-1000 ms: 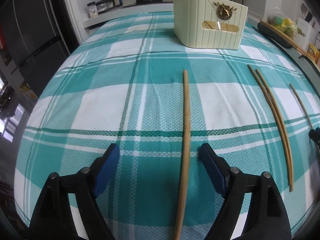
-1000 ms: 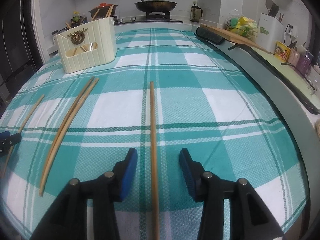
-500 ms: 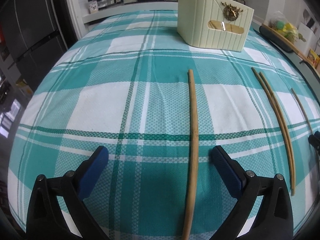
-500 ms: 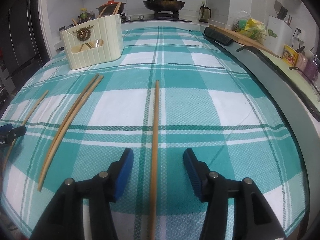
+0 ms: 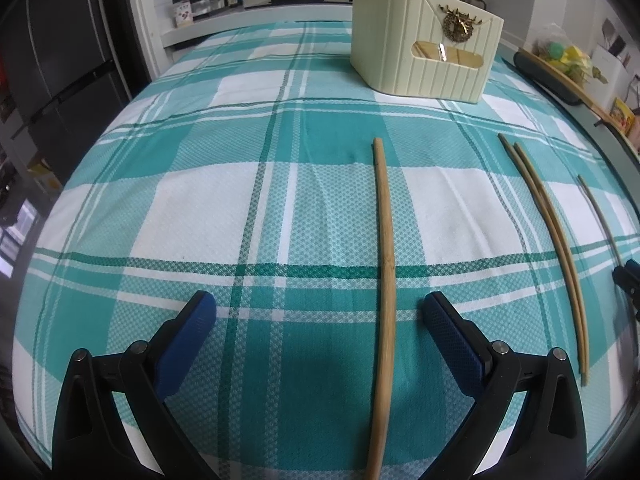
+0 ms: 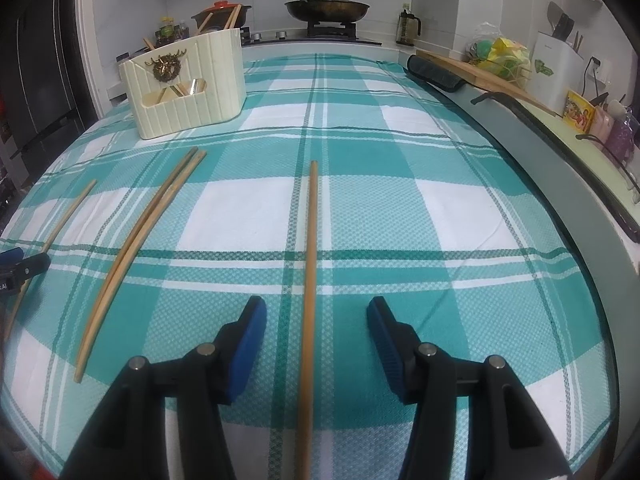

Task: Organize utensils
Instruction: 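Grasp a wooden chopstick with the right tool while the left tool grasps another chopstick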

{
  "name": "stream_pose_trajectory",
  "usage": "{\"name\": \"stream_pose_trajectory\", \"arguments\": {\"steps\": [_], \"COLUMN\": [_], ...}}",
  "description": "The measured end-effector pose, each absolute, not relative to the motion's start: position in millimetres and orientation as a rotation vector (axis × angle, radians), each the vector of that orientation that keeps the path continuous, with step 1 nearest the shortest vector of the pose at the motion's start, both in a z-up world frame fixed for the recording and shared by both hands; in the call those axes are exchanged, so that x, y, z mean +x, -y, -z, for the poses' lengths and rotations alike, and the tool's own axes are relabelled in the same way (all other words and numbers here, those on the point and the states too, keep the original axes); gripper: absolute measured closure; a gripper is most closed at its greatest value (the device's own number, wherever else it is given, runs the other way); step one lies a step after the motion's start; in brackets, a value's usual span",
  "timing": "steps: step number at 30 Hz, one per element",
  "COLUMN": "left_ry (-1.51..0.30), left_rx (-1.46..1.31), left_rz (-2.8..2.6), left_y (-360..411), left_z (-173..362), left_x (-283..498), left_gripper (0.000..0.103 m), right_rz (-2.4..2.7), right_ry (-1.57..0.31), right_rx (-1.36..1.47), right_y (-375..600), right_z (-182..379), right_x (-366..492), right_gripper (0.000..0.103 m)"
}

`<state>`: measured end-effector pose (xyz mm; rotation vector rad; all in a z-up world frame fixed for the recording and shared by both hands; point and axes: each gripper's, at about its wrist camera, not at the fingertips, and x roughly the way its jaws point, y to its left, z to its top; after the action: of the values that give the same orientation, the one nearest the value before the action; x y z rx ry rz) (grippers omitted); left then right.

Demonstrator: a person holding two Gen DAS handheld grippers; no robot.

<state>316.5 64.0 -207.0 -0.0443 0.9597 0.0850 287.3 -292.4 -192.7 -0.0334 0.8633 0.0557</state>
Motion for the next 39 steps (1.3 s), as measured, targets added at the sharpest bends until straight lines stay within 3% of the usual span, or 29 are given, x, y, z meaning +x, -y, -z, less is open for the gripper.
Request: {"name": "stream_pose_trajectory", "arguments": {"steps": [12,19,24,29,33,34,35,36,37,38,39], "left_ry": [-0.971,-1.033,-1.055,-1.146,-1.18,-1.192,-1.2,-1.202,-1.197,-1.195,-1.196], "left_rx": [-0.053,-0.182,0.002,0.175,0.181,0.157,0.124,0.097,0.1,0.102,0.093], "left_rz": [-0.068,0.082,0.074,0.095,0.09,0.102,0.124,0.14,0.131,0.128,0.13], "left_y": [-67.1,-90.7,-71.2,-44.1,-41.8,-43.2,-44.9,-45.5,-45.2,-44.0,-44.4], "left_z": [207.0,179.8,167.3,184.3,194.0,194.1,193.3,191.6,190.1,189.4,189.4], "left_x": [317.5,322.5,353.3,384.8,407.3,412.7,417.2,420.9,423.5,426.2,428.0], "left_gripper": [0.001,0.002,0.003,0.017,0.02,0.027,0.044,0.054,0.078,0.095,0.097], "right_rz": [-0.056,-0.189,-0.255,-0.268,-0.231,-0.214,-0.195,-0.179,-0.161,-0.16,-0.161], "right_ry": [-0.869,-1.051,-1.136,-1.221,-1.215,-1.212,-1.205,-1.202,-1.192,-1.187,-1.186], "right_rx": [-0.021,0.088,0.095,0.081,-0.044,-0.066,-0.076,-0.092,-0.117,-0.116,-0.103], "right_y": [295.0,316.1,322.5,317.9,299.2,295.4,292.9,290.9,288.8,288.0,288.1], "right_z": [192.5,168.5,161.6,174.5,182.2,182.6,182.5,182.6,182.2,181.7,181.0], "right_x": [288.5,311.1,347.3,395.7,421.0,425.8,429.6,433.0,436.3,439.2,441.5], "right_gripper": [0.048,0.047,0.047,0.047,0.047,0.05,0.054,0.069,0.09,0.095,0.097]}}
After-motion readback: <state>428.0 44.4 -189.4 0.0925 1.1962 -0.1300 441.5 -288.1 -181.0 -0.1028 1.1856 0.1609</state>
